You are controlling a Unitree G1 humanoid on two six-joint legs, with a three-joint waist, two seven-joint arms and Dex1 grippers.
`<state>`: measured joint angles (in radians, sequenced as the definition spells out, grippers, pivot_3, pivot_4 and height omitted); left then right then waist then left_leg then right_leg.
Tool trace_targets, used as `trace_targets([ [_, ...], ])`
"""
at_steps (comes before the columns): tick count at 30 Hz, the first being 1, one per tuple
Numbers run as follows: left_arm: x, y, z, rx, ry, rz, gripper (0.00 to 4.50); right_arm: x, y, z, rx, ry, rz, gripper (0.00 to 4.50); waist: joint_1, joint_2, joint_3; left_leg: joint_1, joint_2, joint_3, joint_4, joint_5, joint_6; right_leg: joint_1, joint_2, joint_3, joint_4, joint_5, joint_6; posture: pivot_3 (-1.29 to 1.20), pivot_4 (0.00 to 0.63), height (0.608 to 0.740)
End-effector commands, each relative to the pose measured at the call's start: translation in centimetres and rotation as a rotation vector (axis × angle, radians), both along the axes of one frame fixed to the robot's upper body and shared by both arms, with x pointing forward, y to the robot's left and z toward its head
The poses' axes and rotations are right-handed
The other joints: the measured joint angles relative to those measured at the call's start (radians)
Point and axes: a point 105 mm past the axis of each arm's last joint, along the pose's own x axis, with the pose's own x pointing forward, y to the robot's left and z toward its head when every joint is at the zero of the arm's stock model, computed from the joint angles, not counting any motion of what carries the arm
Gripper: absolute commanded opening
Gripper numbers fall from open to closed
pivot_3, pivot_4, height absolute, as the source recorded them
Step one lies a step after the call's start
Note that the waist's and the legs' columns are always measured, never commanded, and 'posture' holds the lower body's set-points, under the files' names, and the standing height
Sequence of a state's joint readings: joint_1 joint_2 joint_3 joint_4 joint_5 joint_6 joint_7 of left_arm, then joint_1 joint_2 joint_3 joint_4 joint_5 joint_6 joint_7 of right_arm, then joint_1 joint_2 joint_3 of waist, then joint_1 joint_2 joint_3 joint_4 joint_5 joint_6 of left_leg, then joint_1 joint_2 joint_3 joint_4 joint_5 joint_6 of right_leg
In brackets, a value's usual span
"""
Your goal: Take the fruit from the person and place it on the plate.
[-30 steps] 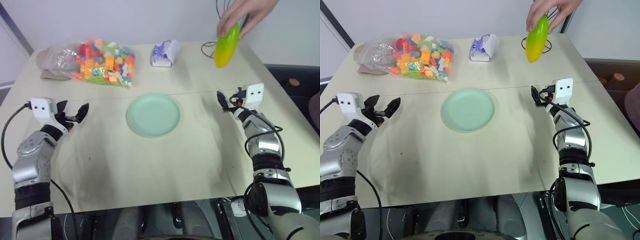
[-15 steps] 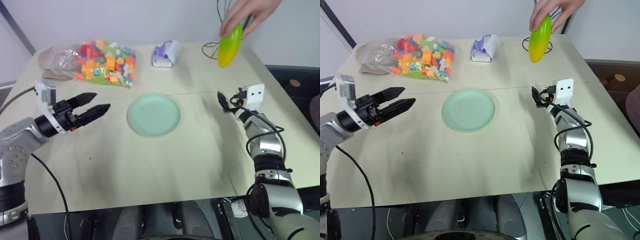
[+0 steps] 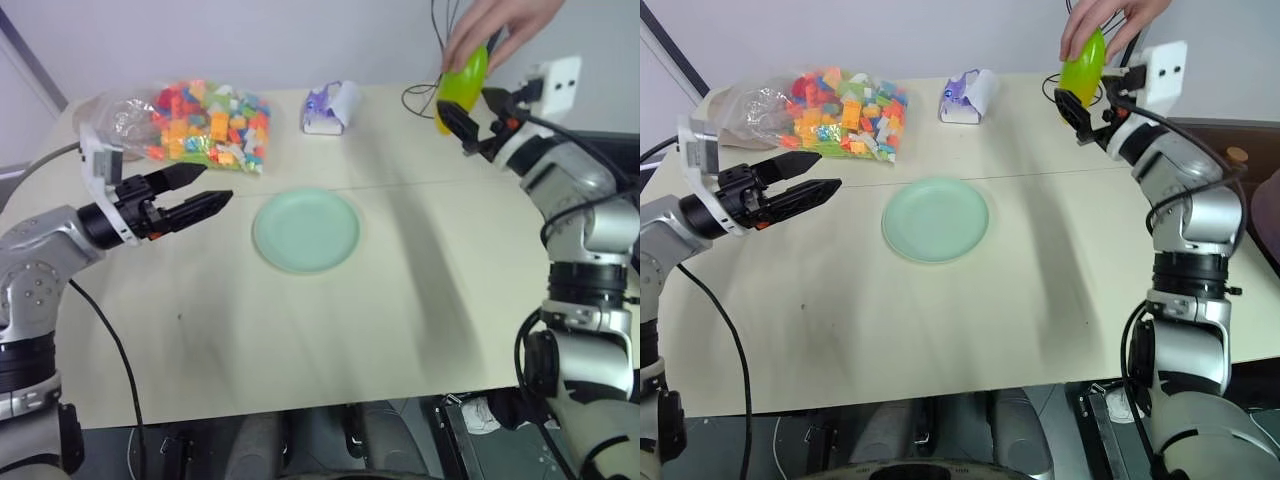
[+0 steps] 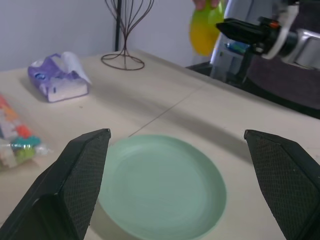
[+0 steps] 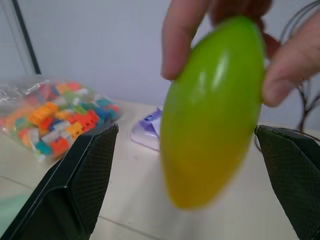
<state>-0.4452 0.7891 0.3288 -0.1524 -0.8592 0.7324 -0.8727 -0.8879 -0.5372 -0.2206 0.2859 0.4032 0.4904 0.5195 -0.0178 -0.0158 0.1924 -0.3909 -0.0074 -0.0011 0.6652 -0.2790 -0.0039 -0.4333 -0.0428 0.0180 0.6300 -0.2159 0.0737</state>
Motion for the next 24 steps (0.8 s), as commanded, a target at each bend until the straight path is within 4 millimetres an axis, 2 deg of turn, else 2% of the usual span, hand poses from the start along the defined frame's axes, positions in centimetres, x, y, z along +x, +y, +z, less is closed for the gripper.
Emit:
trace_targets([
  [1,-0.5,-0.3,1.4,0.005,-0.068,-0.006,4.5,0.6,0.5,0.6,-0.001,-0.013,0.008,4.47,0.001,0.0,0.0,0.0,0.0,0.0,0.0,0.0,0.0,0.0,0.0,0.0,0.0,0.0,0.0,0.0,0.15,0.74],
  [10,-0.9,0.4,0.8,0.003,-0.067,0.051,4.5,2.1,0.1,-1.0,0.033,0.045,-0.009,4.47,-0.001,0.0,0.0,-0.001,-0.001,0.0,0.0,0.0,0.0,-0.001,-0.002,0.0,0.0,0.0,0.0,0.0,0.15,0.74],
  [17,-0.8,0.7,0.0,0.026,-0.049,0.069,4.5,2.8,0.1,-0.6,0.04,0.027,-0.01,4.47,-0.002,0.0,0.0,-0.001,-0.001,0.0,0.0,0.0,0.0,-0.001,-0.001,0.0,0.0,0.0,0.0,0.0,0.15,0.74],
  [20,-0.8,0.7,-0.2,0.028,-0.047,0.071,4.5,2.8,-0.2,-0.3,0.052,0.009,-0.018,3.67,-0.002,0.0,0.0,-0.001,-0.001,0.0,0.0,0.0,0.0,-0.001,-0.001,0.0,0.0,0.0,0.0,0.0,0.15,0.74],
  [22,-0.8,0.7,-0.2,0.029,-0.046,0.071,4.5,2.7,-0.3,-0.3,0.049,0.006,-0.024,2.65,-0.001,0.0,0.0,-0.001,-0.001,0.0,0.0,0.0,0.0,-0.001,-0.002,0.0,0.0,0.0,0.0,0.0,0.15,0.74],
  [23,-0.8,0.7,-0.2,0.029,-0.046,0.071,4.5,2.7,-0.3,-0.4,0.049,0.006,-0.025,2.4,-0.001,0.0,0.0,-0.001,-0.001,0.0,0.0,0.0,0.0,-0.001,-0.002,0.0,0.0,0.0,0.0,0.0,0.15,0.74],
  [24,-0.8,0.7,-0.2,0.029,-0.046,0.07,4.5,2.6,-0.4,-0.4,0.052,0.008,-0.026,2.4,-0.001,0.0,0.0,-0.001,-0.001,0.0,0.0,0.0,0.0,-0.001,-0.002,0.0,0.0,0.0,0.0,0.0,0.15,0.74],
])
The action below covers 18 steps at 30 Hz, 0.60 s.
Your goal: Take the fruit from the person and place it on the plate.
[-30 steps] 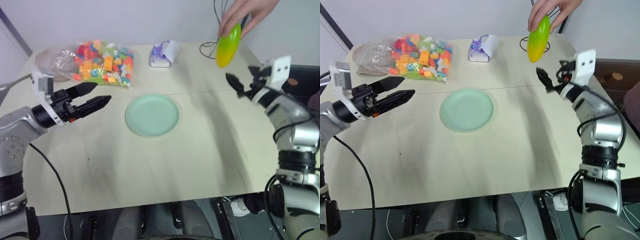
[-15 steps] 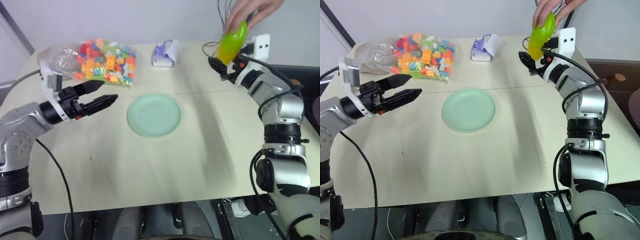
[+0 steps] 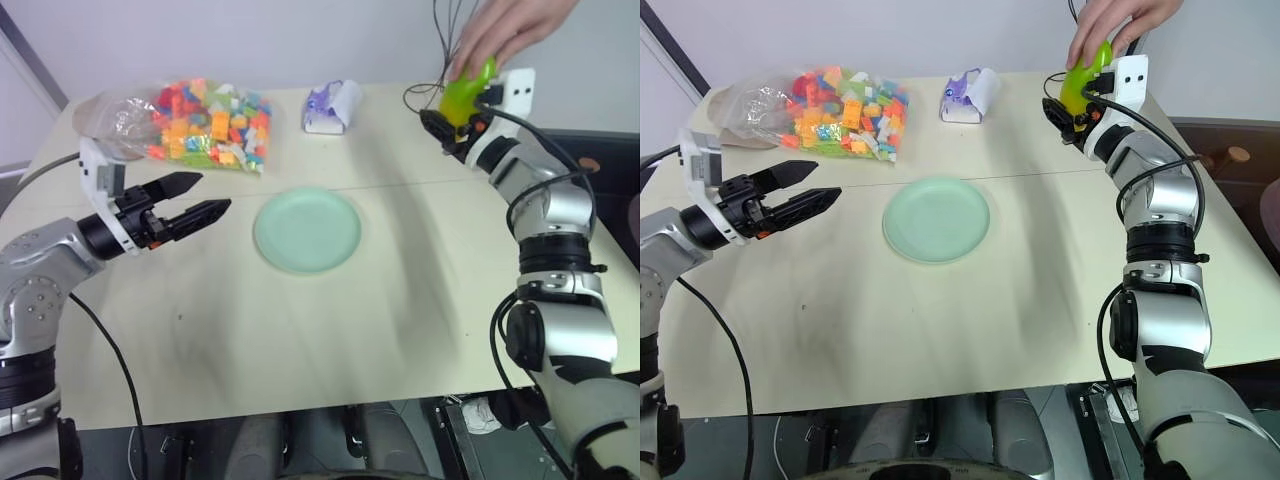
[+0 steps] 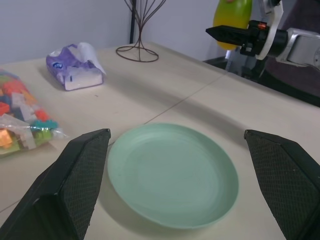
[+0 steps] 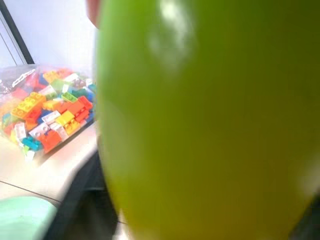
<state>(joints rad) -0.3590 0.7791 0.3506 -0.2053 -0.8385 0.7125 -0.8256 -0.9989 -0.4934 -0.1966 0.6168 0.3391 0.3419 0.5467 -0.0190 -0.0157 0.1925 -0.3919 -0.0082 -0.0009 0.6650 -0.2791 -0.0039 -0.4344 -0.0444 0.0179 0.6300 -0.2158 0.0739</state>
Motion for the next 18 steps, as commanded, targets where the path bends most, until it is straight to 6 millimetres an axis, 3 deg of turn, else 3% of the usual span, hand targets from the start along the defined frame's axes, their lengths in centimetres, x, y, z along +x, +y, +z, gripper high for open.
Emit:
trace_targets([
  [1,-0.4,0.0,1.2,0.008,-0.06,-0.001,4.5,-0.5,-0.4,2.0,0.018,-0.068,-0.007,2.4,0.0,0.0,0.0,0.0,0.0,0.0,0.0,0.0,0.0,0.0,0.0,0.0,0.0,0.0,0.0,0.0,0.15,0.74],
  [6,-0.3,0.0,1.1,0.014,-0.059,-0.001,4.5,-0.9,0.2,1.2,-0.024,-0.039,0.033,2.4,0.0,0.0,0.0,0.0,0.0,0.0,0.0,0.0,0.0,0.0,0.0,0.0,0.0,0.0,0.0,0.0,0.15,0.74],
  [12,-0.4,1.0,-0.3,0.125,-0.014,0.029,4.5,-4.7,7.2,-5.6,-0.183,0.199,0.339,2.4,-0.004,0.0,0.0,0.0,0.001,0.0,0.0,0.0,0.0,0.0,0.0,0.0,0.0,0.0,0.0,0.0,0.15,0.74],
  [18,-1.2,1.1,-1.9,0.153,0.043,0.027,4.5,-8.3,13.4,-6.4,-0.165,0.263,0.509,2.4,-0.002,0.0,0.0,-0.001,0.001,0.0,0.0,0.0,0.0,-0.003,0.0,0.0,0.002,0.0,0.0,0.0,0.15,0.74],
])
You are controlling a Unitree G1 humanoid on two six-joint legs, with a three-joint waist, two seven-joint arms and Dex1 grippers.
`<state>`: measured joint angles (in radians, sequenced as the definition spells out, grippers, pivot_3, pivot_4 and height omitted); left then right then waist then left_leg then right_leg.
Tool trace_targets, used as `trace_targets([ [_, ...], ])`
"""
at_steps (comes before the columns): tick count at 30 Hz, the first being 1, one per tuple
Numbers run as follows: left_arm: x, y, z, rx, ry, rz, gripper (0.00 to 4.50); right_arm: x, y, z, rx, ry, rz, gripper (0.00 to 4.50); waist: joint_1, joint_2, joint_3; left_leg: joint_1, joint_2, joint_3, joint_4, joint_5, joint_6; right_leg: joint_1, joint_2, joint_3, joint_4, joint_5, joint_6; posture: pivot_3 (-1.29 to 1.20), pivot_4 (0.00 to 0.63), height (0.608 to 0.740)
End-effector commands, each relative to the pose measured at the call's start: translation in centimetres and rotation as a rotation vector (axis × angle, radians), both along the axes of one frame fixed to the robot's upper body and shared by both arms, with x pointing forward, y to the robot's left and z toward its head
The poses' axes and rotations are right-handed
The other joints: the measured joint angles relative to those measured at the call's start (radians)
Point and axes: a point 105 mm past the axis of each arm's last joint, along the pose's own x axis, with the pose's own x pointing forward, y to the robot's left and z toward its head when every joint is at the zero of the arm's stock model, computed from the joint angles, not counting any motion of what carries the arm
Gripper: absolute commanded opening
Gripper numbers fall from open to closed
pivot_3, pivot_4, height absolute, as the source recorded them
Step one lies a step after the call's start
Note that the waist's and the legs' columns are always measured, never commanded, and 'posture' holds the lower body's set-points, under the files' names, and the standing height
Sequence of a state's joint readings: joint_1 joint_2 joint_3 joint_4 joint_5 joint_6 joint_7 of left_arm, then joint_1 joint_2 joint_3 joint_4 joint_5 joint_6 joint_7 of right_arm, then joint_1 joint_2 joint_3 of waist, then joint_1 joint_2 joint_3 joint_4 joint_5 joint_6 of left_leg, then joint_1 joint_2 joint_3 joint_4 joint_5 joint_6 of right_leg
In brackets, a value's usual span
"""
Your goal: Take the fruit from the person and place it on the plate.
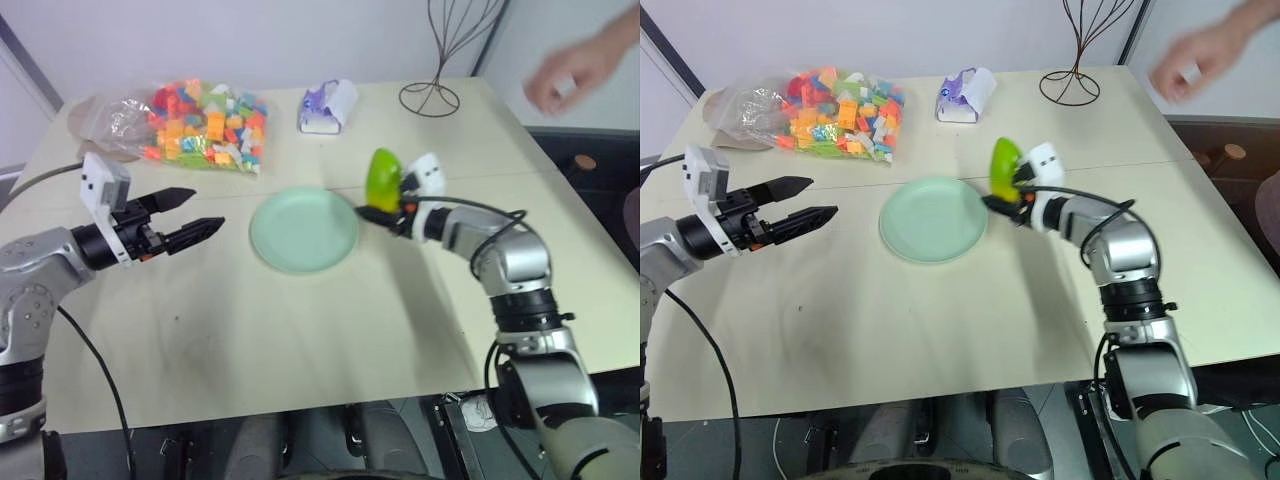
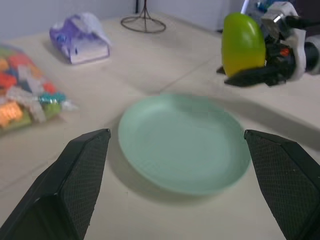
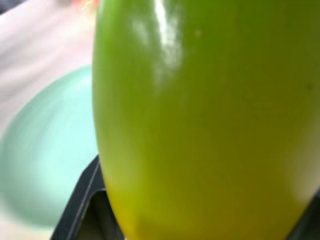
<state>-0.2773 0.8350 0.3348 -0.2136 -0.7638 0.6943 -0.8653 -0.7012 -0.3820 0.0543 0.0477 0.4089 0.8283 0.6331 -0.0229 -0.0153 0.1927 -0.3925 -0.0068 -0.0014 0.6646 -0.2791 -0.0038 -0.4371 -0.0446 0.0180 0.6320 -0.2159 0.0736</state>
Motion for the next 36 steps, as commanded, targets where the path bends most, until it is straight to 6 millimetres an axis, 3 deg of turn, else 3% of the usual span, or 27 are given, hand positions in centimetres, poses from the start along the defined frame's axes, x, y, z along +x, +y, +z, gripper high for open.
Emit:
trace_targets([
  [1,-0.9,0.0,-0.1,0.041,-0.006,-0.008,4.5,-1.7,2.7,2.6,0.029,-0.066,0.083,2.4,0.003,0.0,0.0,0.0,0.0,0.0,0.0,0.0,0.0,0.0,0.0,0.0,0.0,0.0,0.0,0.0,0.15,0.74],
  [7,-1.4,0.0,-1.1,0.068,0.026,0.002,4.5,-2.0,4.1,2.0,0.035,-0.04,0.094,2.4,0.01,-0.001,0.0,0.0,-0.001,-0.001,0.0,0.0,0.0,0.001,-0.002,-0.001,-0.002,0.0,0.0,0.0,0.15,0.74],
  [8,-1.4,0.1,-1.1,0.068,0.024,0.008,4.5,-1.9,4.3,2.0,0.039,-0.035,0.089,3.42,0.009,-0.001,0.0,0.0,-0.001,-0.001,0.0,0.0,0.0,0.001,-0.002,-0.001,-0.002,0.0,0.0,0.0,0.15,0.74],
  [10,-1.3,0.1,-1.1,0.069,0.02,0.017,4.5,-1.8,4.5,2.0,0.044,-0.031,0.083,4.35,0.007,-0.001,0.0,0.0,-0.001,-0.001,0.0,0.0,0.0,0.001,-0.002,-0.001,-0.002,0.0,0.0,0.0,0.15,0.74],
  [17,-0.7,0.2,-0.7,0.061,-0.011,0.044,4.5,-0.9,3.7,3.0,0.039,-0.075,0.033,4.44,0.005,-0.001,0.0,0.0,-0.001,-0.001,0.0,0.0,0.0,0.001,-0.002,-0.001,-0.002,0.0,0.0,0.0,0.15,0.74],
  [20,1.6,2.5,0.7,0.053,-0.117,0.218,4.5,1.2,-0.3,5.0,0.026,-0.159,-0.098,4.44,0.012,-0.001,0.0,0.0,-0.001,-0.001,0.0,0.0,0.0,0.001,-0.001,-0.002,-0.002,0.0,0.0,0.0,0.15,0.74],
  [25,3.1,6.1,1.0,0.035,-0.184,0.416,4.5,2.8,-6.8,6.9,0.01,-0.279,-0.261,4.44,0.009,-0.001,0.0,0.0,-0.003,0.0,0.0,0.0,0.0,0.002,-0.001,-0.002,-0.003,0.0,0.0,0.0,0.15,0.74],
  [30,3.0,8.0,-0.9,0.012,-0.169,0.5,4.5,3.1,-12.1,7.9,0.102,-0.332,-0.42,4.44,0.002,-0.001,0.0,0.0,-0.001,0.001,-0.001,-0.001,0.001,0.001,-0.002,-0.001,-0.004,0.0,0.0,0.0,0.15,0.74],
  [36,2.9,8.1,-3.6,-0.044,-0.137,0.552,4.5,3.4,-16.9,7.7,0.243,-0.457,-0.657,4.44,0.006,-0.001,-0.001,0.0,-0.001,0.001,0.0,0.0,0.001,0.002,-0.002,0.0,-0.002,0.0,0.0,0.0,0.15,0.74],
])
